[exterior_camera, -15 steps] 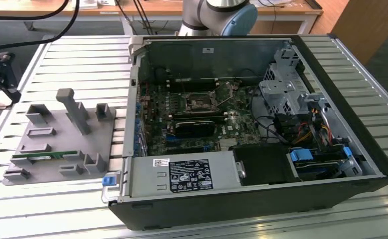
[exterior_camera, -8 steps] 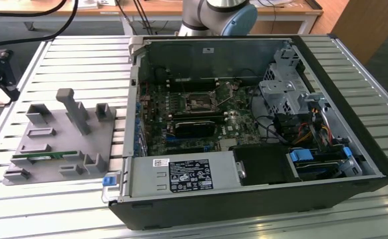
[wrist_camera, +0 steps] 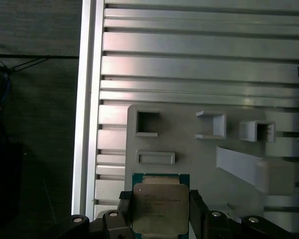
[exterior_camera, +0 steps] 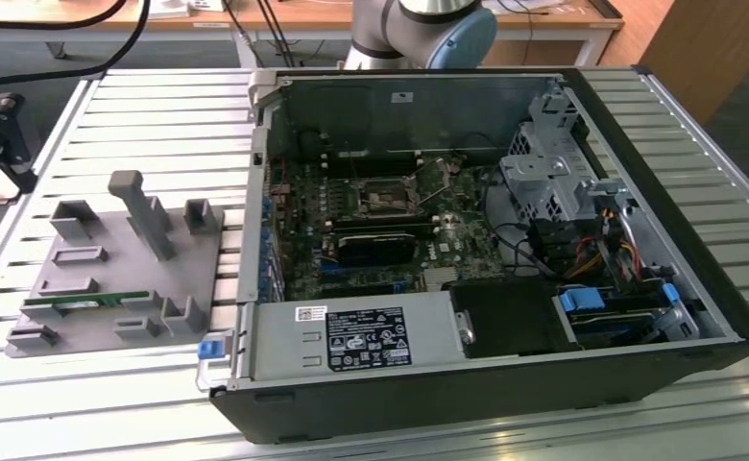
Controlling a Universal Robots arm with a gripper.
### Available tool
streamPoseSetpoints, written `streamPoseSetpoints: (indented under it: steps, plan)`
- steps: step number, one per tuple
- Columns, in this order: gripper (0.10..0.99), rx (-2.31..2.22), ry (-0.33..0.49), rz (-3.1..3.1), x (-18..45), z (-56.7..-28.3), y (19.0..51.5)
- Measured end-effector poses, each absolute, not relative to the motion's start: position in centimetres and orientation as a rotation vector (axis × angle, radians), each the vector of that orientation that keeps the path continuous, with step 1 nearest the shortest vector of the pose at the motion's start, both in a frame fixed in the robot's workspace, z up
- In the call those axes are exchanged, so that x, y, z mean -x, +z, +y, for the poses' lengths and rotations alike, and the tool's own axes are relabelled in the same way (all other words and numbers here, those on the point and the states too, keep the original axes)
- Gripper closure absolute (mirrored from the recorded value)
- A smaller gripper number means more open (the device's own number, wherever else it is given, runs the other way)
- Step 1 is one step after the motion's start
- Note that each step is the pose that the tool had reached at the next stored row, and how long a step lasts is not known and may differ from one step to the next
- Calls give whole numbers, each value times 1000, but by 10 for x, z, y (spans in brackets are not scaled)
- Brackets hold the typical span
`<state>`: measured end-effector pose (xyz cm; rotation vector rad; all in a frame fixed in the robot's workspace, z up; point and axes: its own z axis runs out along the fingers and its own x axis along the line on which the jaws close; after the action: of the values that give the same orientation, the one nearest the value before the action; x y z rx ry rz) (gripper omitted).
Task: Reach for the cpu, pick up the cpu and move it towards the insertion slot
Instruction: 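Pick up the cpu and move it towards the insertion slot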
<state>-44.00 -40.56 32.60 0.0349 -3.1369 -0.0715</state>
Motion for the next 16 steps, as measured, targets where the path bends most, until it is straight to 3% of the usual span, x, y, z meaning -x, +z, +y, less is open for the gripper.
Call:
streamPoseSetpoints:
  steps: [16]
  plan:
    - [545,-35,-72,-3137,440,-405,338]
